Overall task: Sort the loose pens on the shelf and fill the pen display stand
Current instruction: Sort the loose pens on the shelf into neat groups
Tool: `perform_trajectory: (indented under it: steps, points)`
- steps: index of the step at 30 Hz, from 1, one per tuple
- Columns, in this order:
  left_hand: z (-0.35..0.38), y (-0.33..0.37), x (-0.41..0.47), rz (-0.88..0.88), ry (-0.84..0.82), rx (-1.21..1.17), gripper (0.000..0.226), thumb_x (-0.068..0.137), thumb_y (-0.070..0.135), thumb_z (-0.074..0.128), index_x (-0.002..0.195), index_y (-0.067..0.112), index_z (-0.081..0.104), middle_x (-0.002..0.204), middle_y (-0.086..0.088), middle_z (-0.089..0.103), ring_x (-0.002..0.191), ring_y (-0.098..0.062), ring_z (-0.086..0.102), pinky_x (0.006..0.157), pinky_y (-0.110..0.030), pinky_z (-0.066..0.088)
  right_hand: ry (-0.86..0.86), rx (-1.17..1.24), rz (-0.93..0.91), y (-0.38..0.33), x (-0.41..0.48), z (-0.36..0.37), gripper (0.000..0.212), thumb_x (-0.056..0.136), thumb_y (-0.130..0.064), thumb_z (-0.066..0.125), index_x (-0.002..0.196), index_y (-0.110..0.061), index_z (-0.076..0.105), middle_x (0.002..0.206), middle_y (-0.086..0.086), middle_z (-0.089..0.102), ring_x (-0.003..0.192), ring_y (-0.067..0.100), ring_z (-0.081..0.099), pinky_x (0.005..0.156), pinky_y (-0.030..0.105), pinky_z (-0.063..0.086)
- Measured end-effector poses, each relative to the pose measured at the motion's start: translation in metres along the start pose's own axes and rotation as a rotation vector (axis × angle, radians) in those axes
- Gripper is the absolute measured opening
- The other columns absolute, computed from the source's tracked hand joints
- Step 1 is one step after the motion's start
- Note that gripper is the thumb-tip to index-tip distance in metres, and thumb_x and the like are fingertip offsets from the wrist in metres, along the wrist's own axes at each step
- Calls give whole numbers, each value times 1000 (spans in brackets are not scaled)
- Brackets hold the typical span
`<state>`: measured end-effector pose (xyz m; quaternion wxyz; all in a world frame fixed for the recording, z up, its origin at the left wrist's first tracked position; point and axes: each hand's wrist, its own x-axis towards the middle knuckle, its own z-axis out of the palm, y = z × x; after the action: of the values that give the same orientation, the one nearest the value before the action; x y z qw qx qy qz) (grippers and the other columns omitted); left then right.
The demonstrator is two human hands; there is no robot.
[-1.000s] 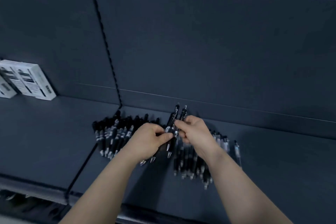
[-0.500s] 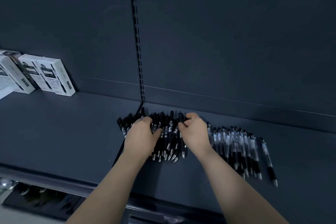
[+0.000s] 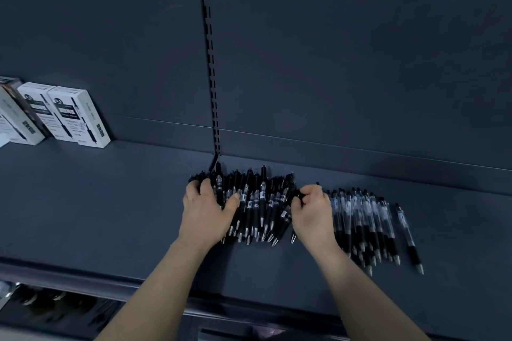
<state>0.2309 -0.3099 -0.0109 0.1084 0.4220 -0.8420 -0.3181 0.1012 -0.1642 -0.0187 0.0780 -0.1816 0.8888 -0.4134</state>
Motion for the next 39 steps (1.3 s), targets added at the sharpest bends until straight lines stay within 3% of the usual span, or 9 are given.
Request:
perform_trajectory:
  steps: [8, 12, 14, 17, 20, 22, 26, 31, 39]
  points:
    - [3, -3, 0, 23, -29, -19, 79, 91, 53, 49, 148, 6, 21, 156, -13, 8, 144, -30, 12, 112, -44, 27, -113, -304, 2, 11, -8, 1, 23, 100, -22, 45, 109, -2, 52, 104, 13, 60, 67, 15, 53, 51, 20, 38]
    - [4, -3, 1, 59, -48, 0, 81, 91, 55, 47, 148, 5, 17, 157, -12, 7, 145, -29, 9, 114, -42, 24, -131, -253, -26, 1, -13, 13, 25, 98, -16, 42, 119, -3, 49, 117, 16, 50, 97, 26, 54, 73, 26, 35]
    - [4, -5, 1, 69, -60, 5, 83, 92, 56, 46, 149, 5, 14, 157, -11, 5, 145, -28, 8, 114, -42, 23, -160, -232, 18, -3, -11, 21, 31, 97, -8, 43, 128, -1, 45, 125, 18, 45, 82, 25, 54, 66, 24, 38]
    - [4, -8, 3, 82, -66, 16, 85, 91, 58, 45, 151, 7, 12, 158, -11, 5, 145, -28, 7, 115, -42, 22, -155, -129, 104, -5, -9, 29, 34, 95, -4, 43, 129, 0, 47, 130, 19, 43, 60, 3, 29, 50, 15, 28]
    - [4, -10, 4, 84, -70, 30, 86, 90, 60, 44, 151, 8, 12, 158, -12, 6, 145, -28, 7, 116, -43, 21, -130, -73, 125, -5, -10, 20, 25, 96, -7, 37, 110, -3, 57, 108, 14, 52, 70, 3, 34, 64, 13, 30]
    - [3, -10, 3, 78, -56, 34, 86, 90, 60, 43, 151, 7, 12, 157, -12, 7, 145, -29, 7, 115, -43, 21, -176, -175, 93, -2, -14, 15, 27, 92, -1, 36, 105, -3, 60, 96, 12, 53, 86, 20, 46, 77, 20, 34]
    - [2, -8, 3, 67, -47, 46, 86, 90, 60, 43, 150, 6, 13, 157, -14, 7, 144, -31, 9, 115, -44, 22, -134, -383, -39, 7, -10, 18, 23, 95, -15, 40, 110, -5, 55, 117, 16, 47, 87, 19, 35, 57, 11, 22]
    - [0, -7, 4, 44, -30, 87, 85, 91, 59, 42, 149, 4, 14, 156, -16, 11, 143, -34, 13, 114, -44, 22, -93, -425, -153, 10, -6, 17, 23, 96, -14, 42, 114, -5, 53, 122, 14, 46, 62, 5, 23, 74, 28, 33]
    - [-2, -3, 1, 101, 29, 180, 79, 93, 57, 39, 148, 3, 19, 154, -17, 17, 142, -33, 15, 116, -42, 19, -196, -555, -81, 1, -6, 1, 28, 83, 14, 41, 94, 0, 63, 116, 15, 49, 99, 26, 53, 79, 29, 52]
